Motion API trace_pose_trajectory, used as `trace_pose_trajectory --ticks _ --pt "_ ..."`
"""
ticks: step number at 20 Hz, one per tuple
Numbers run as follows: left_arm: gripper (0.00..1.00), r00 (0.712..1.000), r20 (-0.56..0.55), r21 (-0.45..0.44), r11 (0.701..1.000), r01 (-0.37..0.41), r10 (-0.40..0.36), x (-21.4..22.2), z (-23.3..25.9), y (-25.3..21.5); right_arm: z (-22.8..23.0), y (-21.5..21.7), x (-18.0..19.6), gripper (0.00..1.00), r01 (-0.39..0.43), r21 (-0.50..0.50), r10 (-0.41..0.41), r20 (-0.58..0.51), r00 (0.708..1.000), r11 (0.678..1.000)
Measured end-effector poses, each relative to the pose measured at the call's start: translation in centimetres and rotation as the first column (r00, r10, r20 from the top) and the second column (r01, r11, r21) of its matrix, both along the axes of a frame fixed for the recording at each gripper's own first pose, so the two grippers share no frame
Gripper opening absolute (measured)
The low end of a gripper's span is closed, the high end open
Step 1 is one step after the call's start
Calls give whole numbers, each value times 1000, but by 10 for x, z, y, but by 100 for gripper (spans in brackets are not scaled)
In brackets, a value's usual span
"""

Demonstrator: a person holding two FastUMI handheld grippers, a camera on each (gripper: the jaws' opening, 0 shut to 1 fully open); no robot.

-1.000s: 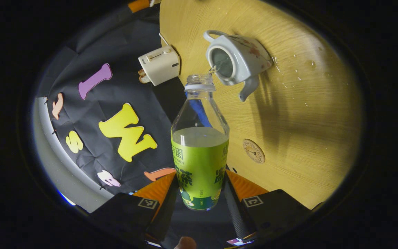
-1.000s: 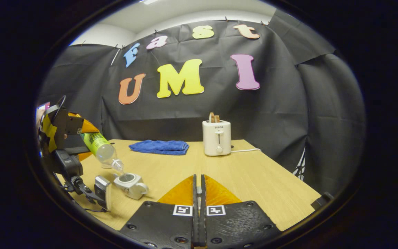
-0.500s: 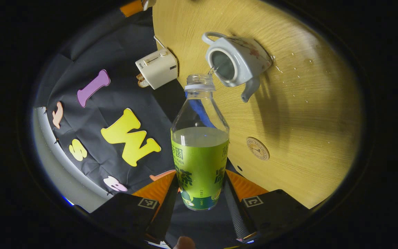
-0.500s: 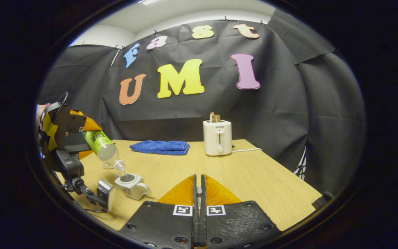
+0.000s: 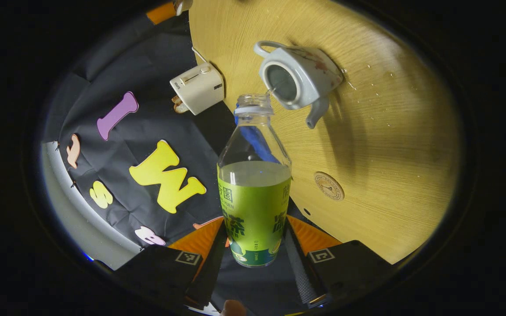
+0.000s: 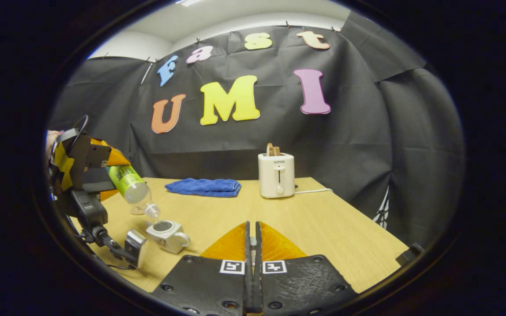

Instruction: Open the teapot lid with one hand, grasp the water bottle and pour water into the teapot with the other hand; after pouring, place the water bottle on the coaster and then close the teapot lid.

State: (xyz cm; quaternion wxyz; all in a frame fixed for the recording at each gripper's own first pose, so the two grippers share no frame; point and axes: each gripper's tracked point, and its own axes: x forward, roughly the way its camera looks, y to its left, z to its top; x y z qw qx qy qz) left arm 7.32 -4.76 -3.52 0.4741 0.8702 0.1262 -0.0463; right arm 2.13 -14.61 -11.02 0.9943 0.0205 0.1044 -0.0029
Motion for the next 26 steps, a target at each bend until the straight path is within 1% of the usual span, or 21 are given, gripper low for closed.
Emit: trace_pose_trajectory --ticks 4,8,11,13,15,16,17,18,19,21,23,25,26 --pt "74 1000 10 -9 1000 9 -9 1 2 -1 3 2 0 0 1 -4 -1 3 1000 1000" --pt "74 999 31 -50 998 24 -23 5 4 -1 7 1 0 0 11 -9 -11 8 1000 1000" --pt "74 999 35 -144 989 25 -21 7 -3 3 13 0 1 0 19 -6 -19 11 1000 1000" --pt "74 1000 24 -220 975 8 -3 5 -11 7 19 2 0 0 23 -5 -23 18 1000 1000" --pt "74 1000 5 -296 955 3 -1 2 -19 10 27 5 0 0 23 -11 -23 29 999 1000" --pt "74 1000 3 -353 936 -7 9 1 -24 14 30 8 1 0 22 -12 -22 34 999 1000" --pt "74 1000 -14 -424 905 -26 23 -2 -32 17 33 12 3 0 15 -9 -15 32 999 1000" --pt "74 999 -38 -496 867 -51 37 -4 -41 22 34 17 4 0 6 -2 -6 30 1000 1000" --pt "74 997 -57 -569 818 -82 60 -6 -48 26 37 24 6 0 -6 1 6 28 1000 1000" --pt "75 992 -95 -688 714 -126 83 -12 -58 32 46 36 10 0 -24 -15 25 32 999 1000" --pt "74 989 -102 -772 619 -145 105 -16 -57 42 55 47 15 0 -39 -31 40 42 998 999" --pt "74 984 -108 -829 534 -167 140 -19 -59 57 61 60 19 0 -59 -22 60 46 997 998" --pt "74 979 -115 -857 481 -182 166 -22 -63 69 62 67 21 0 -67 -24 68 45 997 997"
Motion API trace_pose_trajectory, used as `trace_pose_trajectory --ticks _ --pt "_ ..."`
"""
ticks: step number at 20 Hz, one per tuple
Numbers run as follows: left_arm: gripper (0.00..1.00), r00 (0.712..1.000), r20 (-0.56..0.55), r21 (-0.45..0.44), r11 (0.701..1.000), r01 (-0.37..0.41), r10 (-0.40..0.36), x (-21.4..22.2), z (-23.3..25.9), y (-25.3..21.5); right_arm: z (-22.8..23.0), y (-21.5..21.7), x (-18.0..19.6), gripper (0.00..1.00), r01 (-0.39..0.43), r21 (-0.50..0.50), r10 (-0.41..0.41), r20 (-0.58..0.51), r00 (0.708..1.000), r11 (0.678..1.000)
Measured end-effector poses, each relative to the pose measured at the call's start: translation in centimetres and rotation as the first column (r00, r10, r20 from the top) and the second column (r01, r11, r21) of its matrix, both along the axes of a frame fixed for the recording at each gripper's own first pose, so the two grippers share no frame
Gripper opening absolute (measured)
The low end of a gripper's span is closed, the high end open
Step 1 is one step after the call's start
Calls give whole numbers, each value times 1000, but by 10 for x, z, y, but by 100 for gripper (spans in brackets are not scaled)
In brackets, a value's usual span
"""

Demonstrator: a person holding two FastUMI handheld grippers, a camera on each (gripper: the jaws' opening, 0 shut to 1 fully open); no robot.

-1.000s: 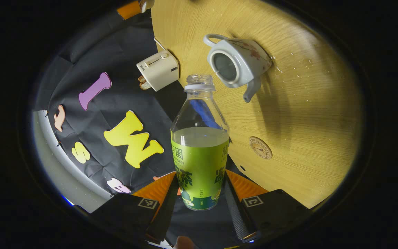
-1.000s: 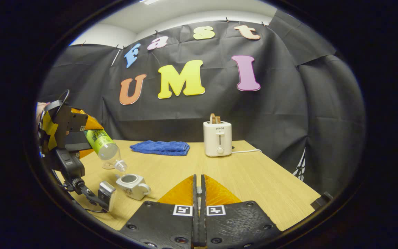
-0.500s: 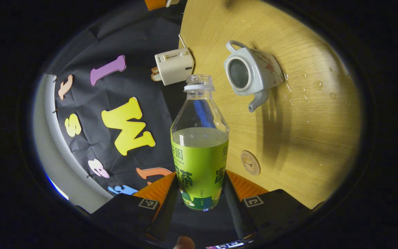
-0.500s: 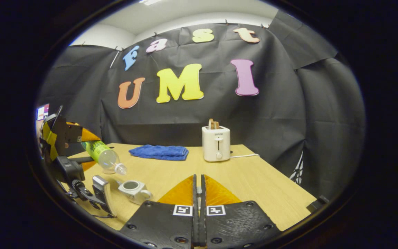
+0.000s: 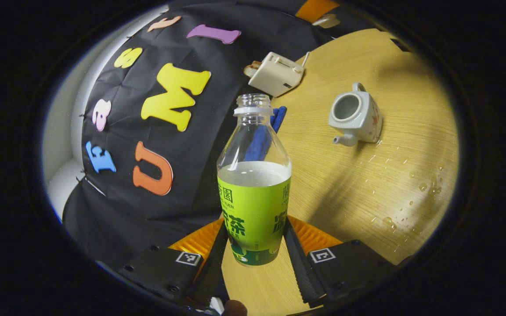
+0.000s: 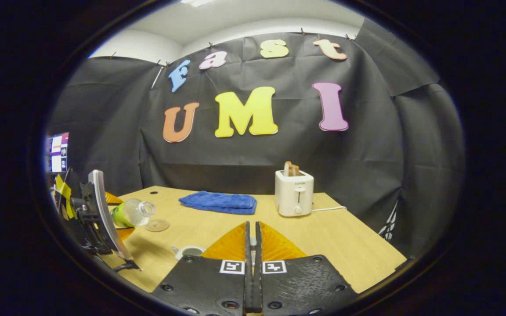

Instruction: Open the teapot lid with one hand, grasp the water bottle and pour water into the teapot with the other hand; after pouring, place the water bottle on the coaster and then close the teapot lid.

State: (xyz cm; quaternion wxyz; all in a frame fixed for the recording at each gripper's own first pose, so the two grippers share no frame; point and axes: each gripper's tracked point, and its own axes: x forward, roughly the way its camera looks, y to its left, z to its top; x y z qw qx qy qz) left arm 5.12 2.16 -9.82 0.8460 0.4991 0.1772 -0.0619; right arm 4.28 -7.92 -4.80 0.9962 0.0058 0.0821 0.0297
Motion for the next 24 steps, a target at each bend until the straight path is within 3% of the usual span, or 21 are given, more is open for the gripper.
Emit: trace_pose_trajectory --ticks 4,5,8,11,15,18,24 --pt "74 994 -18 -192 975 -109 108 -3 -14 33 6 25 1 0 -38 -6 38 8 999 999" --pt "71 991 -19 -238 962 -132 131 -2 -14 39 8 30 1 0 -43 -14 43 11 999 999" --pt "75 984 -23 -392 903 -172 178 4 -10 46 11 40 0 0 -55 -23 55 16 998 998" --pt "75 984 -18 -563 811 -157 178 12 6 36 12 44 0 0 -59 -23 59 19 998 998" --pt "75 979 14 -755 644 -123 203 41 23 26 5 42 -2 0 -54 -20 54 5 999 998" --pt "75 974 58 -814 576 -81 220 66 29 22 0 38 -3 0 -48 -15 48 -6 999 999" --pt "75 973 36 -851 517 -90 228 105 9 23 -9 22 -1 0 -15 -9 15 -24 1000 1000"
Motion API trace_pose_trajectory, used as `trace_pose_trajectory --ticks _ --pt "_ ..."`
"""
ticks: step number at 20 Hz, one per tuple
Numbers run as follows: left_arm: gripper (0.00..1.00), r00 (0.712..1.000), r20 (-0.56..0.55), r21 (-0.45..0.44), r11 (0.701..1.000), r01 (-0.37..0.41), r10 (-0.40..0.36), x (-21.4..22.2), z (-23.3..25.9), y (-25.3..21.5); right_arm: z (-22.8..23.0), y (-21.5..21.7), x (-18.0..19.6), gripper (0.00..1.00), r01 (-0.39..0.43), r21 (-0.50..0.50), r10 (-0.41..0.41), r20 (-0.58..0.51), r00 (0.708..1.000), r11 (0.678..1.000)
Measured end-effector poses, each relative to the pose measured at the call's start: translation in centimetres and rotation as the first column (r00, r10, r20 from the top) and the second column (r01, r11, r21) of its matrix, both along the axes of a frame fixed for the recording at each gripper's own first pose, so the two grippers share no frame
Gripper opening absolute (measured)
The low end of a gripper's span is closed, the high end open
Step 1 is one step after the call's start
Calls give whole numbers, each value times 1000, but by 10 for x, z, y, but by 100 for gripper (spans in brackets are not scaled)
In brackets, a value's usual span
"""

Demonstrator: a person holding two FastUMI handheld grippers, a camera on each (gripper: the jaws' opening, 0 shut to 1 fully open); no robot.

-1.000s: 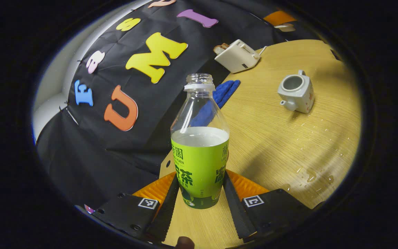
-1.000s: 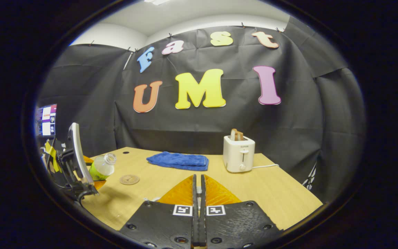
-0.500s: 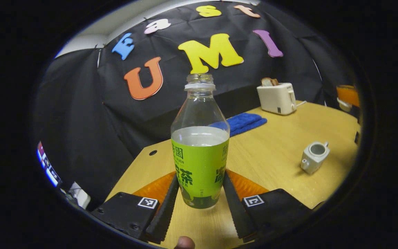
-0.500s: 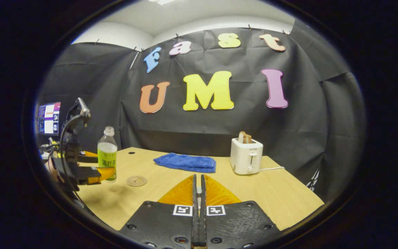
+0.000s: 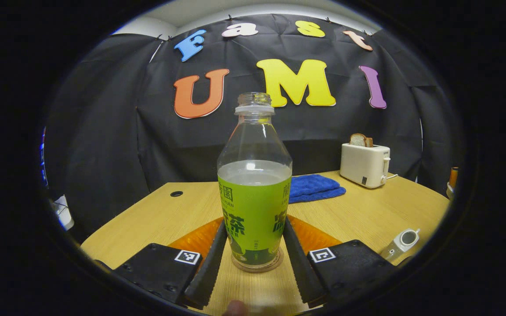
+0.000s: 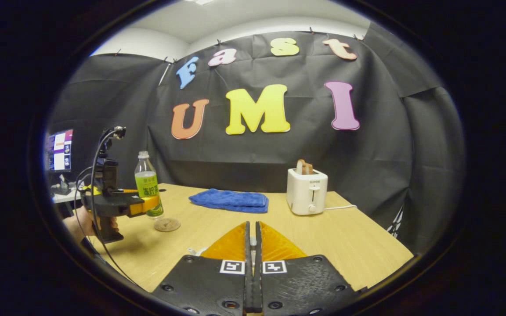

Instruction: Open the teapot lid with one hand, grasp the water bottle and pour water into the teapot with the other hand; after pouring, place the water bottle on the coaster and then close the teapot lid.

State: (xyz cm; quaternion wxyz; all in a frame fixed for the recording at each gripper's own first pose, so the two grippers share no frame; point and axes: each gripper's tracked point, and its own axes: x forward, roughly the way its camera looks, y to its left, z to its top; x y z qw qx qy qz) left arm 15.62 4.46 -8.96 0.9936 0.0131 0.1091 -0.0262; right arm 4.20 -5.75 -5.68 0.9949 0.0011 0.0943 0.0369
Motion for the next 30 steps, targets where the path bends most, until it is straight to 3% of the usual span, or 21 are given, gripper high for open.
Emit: trace_pose_trajectory --ticks 8,13,16,18,20,25,30 --pt "76 996 -91 -21 1000 -7 5 26 -44 3 -17 -10 14 0 20 7 -19 -41 999 1000" --pt "77 995 -99 -21 1000 -15 13 29 -46 4 -23 -6 18 0 10 9 -10 -55 998 1000" --pt "82 994 -106 -20 1000 -18 15 28 -47 5 -24 -3 17 0 4 12 -3 -56 998 1000" --pt "96 994 -103 -16 1000 -24 22 26 -44 6 -24 -2 17 0 2 11 -1 -54 999 1000" --pt "99 994 -108 -16 1000 -24 23 23 -44 8 -22 -1 16 0 0 12 1 -49 999 1000" --pt "99 983 -170 -62 995 -74 63 -13 -47 24 -19 18 22 0 -43 25 43 -32 999 999" --pt "99 987 -123 -75 990 -117 107 -63 -22 44 -31 53 33 0 -126 24 127 -35 991 992"
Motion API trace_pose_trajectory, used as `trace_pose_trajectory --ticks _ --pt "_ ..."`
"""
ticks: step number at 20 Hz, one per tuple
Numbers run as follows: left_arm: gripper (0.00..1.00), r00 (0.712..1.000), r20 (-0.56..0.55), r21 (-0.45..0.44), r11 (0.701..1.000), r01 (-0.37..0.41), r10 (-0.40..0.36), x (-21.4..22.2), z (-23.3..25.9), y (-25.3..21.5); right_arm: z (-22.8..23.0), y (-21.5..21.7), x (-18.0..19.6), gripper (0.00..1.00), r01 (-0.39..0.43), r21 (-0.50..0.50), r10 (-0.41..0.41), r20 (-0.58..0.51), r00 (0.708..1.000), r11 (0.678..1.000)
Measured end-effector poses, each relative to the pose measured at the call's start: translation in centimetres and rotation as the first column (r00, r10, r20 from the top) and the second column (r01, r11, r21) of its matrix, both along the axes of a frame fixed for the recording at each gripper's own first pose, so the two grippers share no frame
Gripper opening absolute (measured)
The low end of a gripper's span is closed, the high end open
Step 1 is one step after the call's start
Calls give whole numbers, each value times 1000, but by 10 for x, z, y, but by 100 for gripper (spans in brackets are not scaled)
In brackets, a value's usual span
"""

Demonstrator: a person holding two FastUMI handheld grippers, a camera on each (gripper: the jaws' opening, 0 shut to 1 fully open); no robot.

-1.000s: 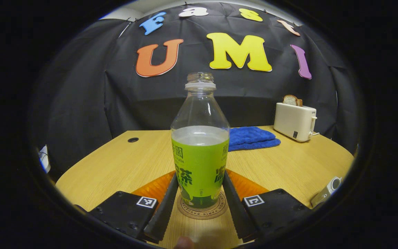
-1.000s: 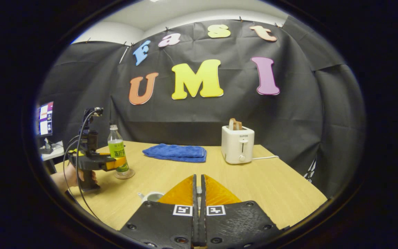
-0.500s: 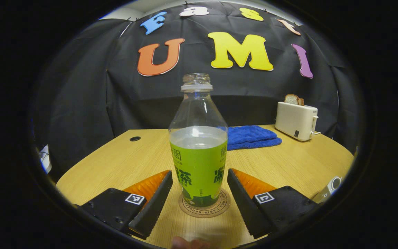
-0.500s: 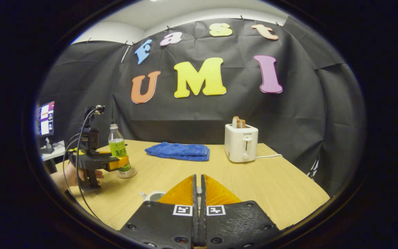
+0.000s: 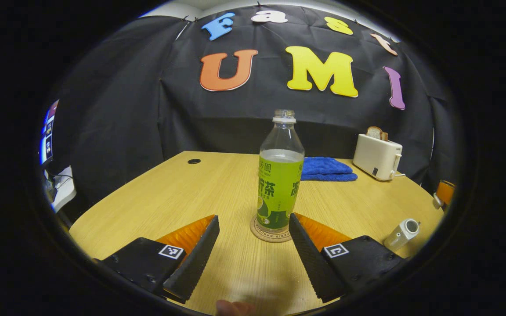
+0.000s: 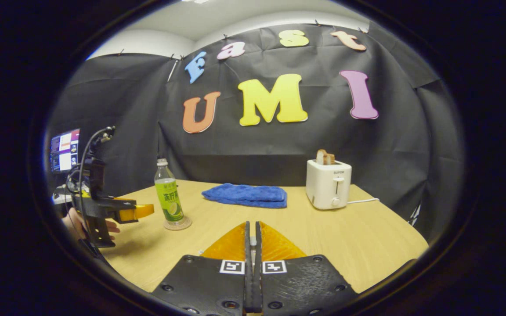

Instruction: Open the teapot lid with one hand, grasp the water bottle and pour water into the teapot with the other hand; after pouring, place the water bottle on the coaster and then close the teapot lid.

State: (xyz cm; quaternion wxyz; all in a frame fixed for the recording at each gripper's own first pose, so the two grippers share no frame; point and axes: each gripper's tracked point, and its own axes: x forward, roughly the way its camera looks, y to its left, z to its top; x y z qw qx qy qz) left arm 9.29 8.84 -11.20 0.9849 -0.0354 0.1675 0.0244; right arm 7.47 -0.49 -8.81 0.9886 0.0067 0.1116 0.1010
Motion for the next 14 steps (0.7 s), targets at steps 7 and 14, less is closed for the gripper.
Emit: trace_pose_trajectory --ticks 7,14 --pt "99 990 132 81 995 -60 49 -45 43 20 -31 33 14 0 -61 -1 61 -49 997 998" --pt "99 987 158 106 993 -48 31 -52 49 18 -45 37 16 0 -60 -28 58 -54 997 998"
